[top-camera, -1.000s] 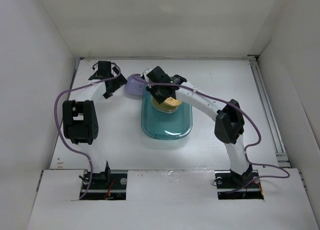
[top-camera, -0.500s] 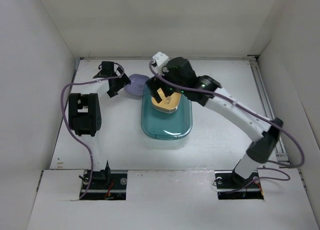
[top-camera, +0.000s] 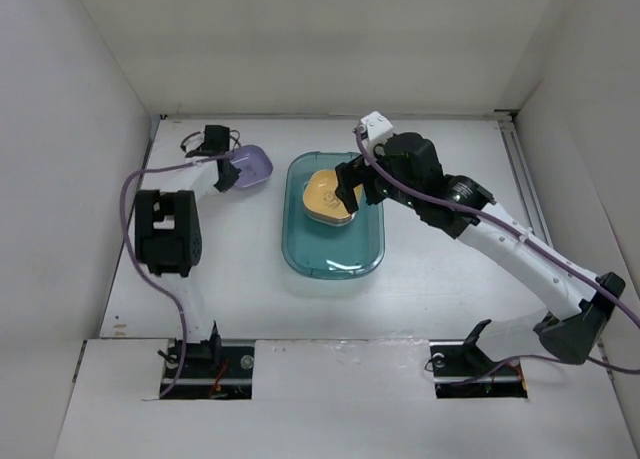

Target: Place the plates into the plastic bin on the countertop

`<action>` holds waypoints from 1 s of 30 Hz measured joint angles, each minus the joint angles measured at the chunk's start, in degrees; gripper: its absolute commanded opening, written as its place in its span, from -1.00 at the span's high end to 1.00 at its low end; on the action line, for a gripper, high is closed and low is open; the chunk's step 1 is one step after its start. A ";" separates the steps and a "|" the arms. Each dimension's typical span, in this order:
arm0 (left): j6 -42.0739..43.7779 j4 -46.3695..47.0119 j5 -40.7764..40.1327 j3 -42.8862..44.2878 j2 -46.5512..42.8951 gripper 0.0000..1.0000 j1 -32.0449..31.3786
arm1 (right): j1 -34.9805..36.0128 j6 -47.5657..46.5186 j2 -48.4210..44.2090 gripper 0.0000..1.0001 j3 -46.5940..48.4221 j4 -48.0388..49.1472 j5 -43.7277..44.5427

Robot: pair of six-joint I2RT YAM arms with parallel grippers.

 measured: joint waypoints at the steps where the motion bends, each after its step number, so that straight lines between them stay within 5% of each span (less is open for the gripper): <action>1: -1.20 -1.11 -2.12 -2.97 -3.74 1.00 0.42 | -0.94 1.20 -1.03 -1.00 -1.66 0.17 0.42; 5: -1.73 -1.38 -5.53 -9.44 -20.48 1.00 1.09 | -4.68 6.10 -6.10 -1.00 -9.64 2.54 3.26; 10: 1.18 4.26 -1.53 -4.24 -30.49 1.00 -5.79 | -8.09 10.88 -12.96 -1.00 -17.86 3.91 6.14; 18: 5.42 6.12 9.29 -4.83 -26.86 1.00 -18.71 | -13.18 14.08 -23.43 -1.00 -20.87 3.26 6.05; 26: 7.45 6.56 14.71 -8.59 -19.74 1.00 -22.36 | -13.25 14.80 -34.05 -1.00 -20.52 -0.26 6.08; 30: 7.74 6.29 14.91 -10.36 -19.71 0.64 -22.14 | -13.27 14.88 -34.88 -1.00 -19.54 -1.81 6.23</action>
